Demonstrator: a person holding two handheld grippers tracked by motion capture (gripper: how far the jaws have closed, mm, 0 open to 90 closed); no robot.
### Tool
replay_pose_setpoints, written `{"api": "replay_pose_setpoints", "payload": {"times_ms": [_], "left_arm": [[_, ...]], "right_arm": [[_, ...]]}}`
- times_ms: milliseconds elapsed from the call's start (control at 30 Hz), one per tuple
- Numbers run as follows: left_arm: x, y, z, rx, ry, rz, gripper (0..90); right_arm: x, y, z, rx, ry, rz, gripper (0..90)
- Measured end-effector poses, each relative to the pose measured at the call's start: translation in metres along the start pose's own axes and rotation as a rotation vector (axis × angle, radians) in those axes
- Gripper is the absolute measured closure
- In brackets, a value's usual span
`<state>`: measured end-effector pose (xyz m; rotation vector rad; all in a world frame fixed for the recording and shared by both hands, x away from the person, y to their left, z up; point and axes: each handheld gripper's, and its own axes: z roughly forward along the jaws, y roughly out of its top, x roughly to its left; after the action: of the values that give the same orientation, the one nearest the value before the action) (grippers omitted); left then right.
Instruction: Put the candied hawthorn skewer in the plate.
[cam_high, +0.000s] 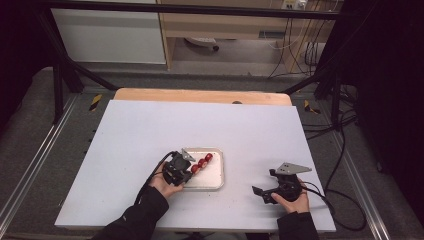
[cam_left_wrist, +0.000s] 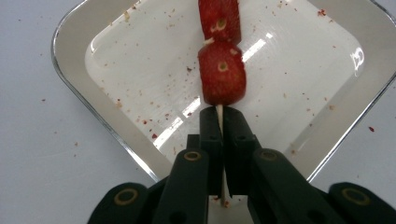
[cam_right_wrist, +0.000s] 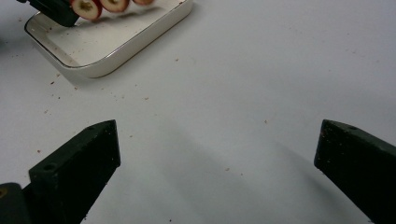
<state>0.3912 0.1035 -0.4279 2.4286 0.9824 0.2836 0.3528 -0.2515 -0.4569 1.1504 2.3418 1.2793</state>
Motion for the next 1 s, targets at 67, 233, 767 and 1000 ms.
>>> {"api": "replay_pose_setpoints", "payload": {"times_ms": [67,233,767,1000], "left_arm": [[0.0,0.0,0.0,-0.001,0.0,0.0,86.4],[0.001,-0.003,-0.003,-0.025,-0.007,0.013,82.1],[0.037,-0.052,-0.05,-0.205,-0.025,-0.001,25.7],[0.059,-0.089,-0.055,-0.24,-0.009,-0.043,11.1]], "right_arm": [[0.0,0.0,0.0,0.001,-0.001,-0.001,0.8],[0.0,0.0,0.0,0.0,0.002,0.004,0.8],[0.001,-0.001,0.002,0.013,-0.01,0.005,0.5],[0.001,-0.001,0.002,0.012,-0.008,0.009,0.5]]}}
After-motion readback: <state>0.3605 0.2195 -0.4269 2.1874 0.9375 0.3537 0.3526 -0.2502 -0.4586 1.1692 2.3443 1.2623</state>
